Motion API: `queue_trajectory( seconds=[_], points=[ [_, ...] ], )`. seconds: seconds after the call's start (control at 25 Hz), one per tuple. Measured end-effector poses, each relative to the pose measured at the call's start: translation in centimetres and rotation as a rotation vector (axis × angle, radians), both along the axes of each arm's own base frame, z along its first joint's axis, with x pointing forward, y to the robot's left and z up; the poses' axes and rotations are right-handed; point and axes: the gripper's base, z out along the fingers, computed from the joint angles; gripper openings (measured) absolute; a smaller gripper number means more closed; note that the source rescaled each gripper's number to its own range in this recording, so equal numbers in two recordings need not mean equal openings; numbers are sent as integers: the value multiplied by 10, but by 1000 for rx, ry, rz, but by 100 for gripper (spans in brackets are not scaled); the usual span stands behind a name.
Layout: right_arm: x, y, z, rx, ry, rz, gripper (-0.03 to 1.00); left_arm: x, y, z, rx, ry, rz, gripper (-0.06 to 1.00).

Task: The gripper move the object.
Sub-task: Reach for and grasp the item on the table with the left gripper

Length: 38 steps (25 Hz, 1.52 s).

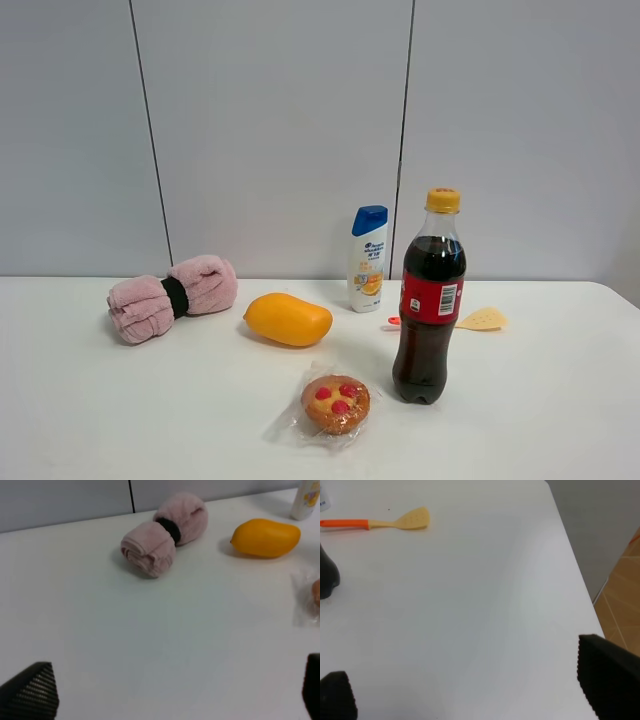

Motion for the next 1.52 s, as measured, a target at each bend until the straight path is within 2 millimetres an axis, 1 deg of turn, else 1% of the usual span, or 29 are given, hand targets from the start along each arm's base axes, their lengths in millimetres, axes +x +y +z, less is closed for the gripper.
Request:
queue_trajectory(
  seconds=[0.2,0.44,0.64,0.88,1.04,1.32,1.52],
  points=[
    [0,0,0,0,0,0,100,28,2,21,12,61,-9,100],
    [0,0,0,0,0,0,100,69,3,25,39,151,-48,100],
    [0,0,0,0,0,0,100,103,5,19,77,175,-72,100],
    [0,0,0,0,0,0,100,138,3,11,43,183,-99,100],
    [0,0,0,0,0,0,100,156,4,5,54,183,-108,100],
    [0,0,0,0,0,0,100,183,4,-3,-16,157,-92,100],
    [0,0,0,0,0,0,100,203,5,-13,-52,163,-71,100]
  ],
)
